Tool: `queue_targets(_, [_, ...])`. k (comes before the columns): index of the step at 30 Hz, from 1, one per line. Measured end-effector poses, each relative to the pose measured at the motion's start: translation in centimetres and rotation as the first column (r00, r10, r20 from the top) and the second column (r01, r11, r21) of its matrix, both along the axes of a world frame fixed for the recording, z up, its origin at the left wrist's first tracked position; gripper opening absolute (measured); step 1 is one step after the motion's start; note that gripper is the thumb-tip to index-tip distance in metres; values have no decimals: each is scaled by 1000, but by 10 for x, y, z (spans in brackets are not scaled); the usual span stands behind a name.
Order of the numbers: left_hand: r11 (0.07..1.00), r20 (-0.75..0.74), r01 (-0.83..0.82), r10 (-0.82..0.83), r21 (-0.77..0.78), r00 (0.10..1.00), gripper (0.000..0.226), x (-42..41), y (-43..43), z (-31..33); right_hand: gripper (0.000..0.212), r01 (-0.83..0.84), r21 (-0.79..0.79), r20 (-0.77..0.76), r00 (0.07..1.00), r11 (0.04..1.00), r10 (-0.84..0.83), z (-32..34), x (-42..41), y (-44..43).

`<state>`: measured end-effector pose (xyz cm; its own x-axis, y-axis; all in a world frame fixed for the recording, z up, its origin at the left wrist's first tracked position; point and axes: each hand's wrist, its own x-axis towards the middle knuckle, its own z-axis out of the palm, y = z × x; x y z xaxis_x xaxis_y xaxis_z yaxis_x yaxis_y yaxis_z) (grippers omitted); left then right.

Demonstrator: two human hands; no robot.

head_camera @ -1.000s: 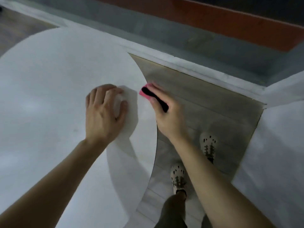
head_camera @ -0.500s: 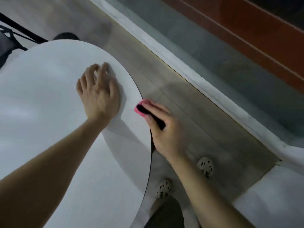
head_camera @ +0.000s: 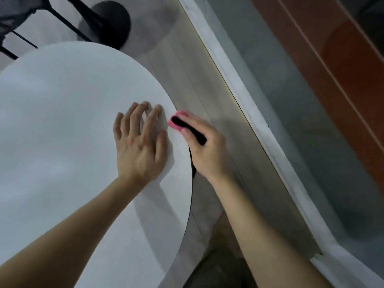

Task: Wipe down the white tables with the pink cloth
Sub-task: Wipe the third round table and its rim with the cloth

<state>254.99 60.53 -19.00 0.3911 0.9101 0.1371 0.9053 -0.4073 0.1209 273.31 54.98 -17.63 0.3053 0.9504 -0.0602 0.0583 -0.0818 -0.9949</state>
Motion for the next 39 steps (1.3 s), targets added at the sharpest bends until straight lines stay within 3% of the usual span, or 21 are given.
queue_targets(5, [999, -1, -35, 35, -16, 999, 65, 1, -3, 2, 34, -305, -21, -18, 952, 952, 305, -5, 15, 156])
queue_targets(8, [1000, 11, -8, 8, 12, 1000, 66, 2, -7, 1, 34, -361, -24, -33, 932, 932, 361, -6, 21, 140])
queue_targets(13, [1000, 55, -16, 16, 11, 998, 65, 5, -9, 0, 34, -291, -35, -6, 957, 956, 291, -8, 30, 43])
queue_targets(16, [1000, 67, -12, 12, 9, 998, 66, 5, -8, -2, 32, -332, 30, 47, 943, 943, 330, -8, 25, 111])
queue_targets(20, [1000, 57, -23, 23, -4, 998, 66, 7, -10, 2, 36, -541, -1, 61, 839, 841, 540, -4, -18, 265])
queue_targets(23, [999, 81, -20, 23, -31, 996, 60, 7, 0, 15, 35, -574, -14, 26, 818, 819, 574, 0, -18, 268])
queue_targets(25, [999, 123, -48, 46, 12, 991, 41, 0, 22, 27, 31, -554, -19, -5, 832, 832, 554, 2, 1, 224])
queue_targets(28, [952, 111, -273, 259, 139, 959, 30, -21, 79, 37, 34, -531, -29, -37, 847, 847, 530, 2, 38, 156])
queue_targets(32, [741, 76, -653, 650, 159, 756, 43, -70, 167, 42, 33, -545, -48, -17, 838, 837, 545, 5, 32, 170])
queue_targets(35, [684, -18, -718, 726, 127, 688, 51, -90, 191, 27, 32, -606, -15, -6, 796, 796, 606, 5, -21, 271])
queue_targets(39, [645, 55, -750, 752, 145, 657, 47, -84, 188, 13, 37, -730, -12, -17, 683, 683, 730, 3, -67, 344])
